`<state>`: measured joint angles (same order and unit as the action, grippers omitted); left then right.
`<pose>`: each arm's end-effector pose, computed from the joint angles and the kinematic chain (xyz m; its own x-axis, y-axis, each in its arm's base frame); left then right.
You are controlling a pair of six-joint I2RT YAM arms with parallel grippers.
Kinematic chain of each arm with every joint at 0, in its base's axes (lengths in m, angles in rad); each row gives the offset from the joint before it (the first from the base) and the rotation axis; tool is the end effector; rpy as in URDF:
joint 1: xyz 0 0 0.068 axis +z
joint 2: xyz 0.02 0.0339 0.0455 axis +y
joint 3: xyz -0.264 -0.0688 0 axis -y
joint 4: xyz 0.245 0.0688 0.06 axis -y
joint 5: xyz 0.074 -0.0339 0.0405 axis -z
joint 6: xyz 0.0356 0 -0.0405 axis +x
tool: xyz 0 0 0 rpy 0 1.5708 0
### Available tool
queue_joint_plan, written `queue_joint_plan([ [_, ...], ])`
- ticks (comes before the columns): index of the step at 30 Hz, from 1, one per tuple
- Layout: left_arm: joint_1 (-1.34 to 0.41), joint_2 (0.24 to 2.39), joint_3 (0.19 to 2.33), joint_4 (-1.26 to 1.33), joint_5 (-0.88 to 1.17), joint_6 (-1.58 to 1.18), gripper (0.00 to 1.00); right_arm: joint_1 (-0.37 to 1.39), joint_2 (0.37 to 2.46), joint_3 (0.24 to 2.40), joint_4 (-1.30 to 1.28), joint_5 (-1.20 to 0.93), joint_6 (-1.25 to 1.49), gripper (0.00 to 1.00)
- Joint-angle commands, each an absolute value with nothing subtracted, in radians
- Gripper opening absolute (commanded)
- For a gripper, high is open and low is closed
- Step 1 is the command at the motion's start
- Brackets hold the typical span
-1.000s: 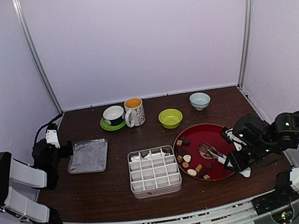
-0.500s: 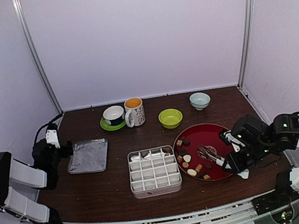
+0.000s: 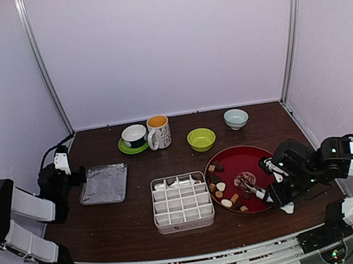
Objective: Pack the chocolate
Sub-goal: Pick up the fake chocolate from the plate.
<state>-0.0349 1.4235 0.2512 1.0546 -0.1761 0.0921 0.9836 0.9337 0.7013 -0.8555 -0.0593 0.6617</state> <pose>0.2400 -0.0021 0.1593 -0.1297 0.0951 -0.9870 -0.1281 0.9854 0.1118 0.0902 0.1394 0.2307 -0.9071 -0.2559 -0.3341 -0.3662 0.8713 0.3267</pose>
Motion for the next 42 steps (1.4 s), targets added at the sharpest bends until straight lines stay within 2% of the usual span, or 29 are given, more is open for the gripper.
queue_joint_plan([
  [1, -0.028, 1.425, 0.267, 1.117, -0.175, 0.092, 0.98, 0.98, 0.938, 0.738, -0.822, -0.055, 0.656, 0.3],
  [42, -0.028, 1.424, 0.267, 1.117, -0.175, 0.092, 0.98, 0.979, 0.946, 0.746, -0.947, -0.105, 0.619, 0.29],
])
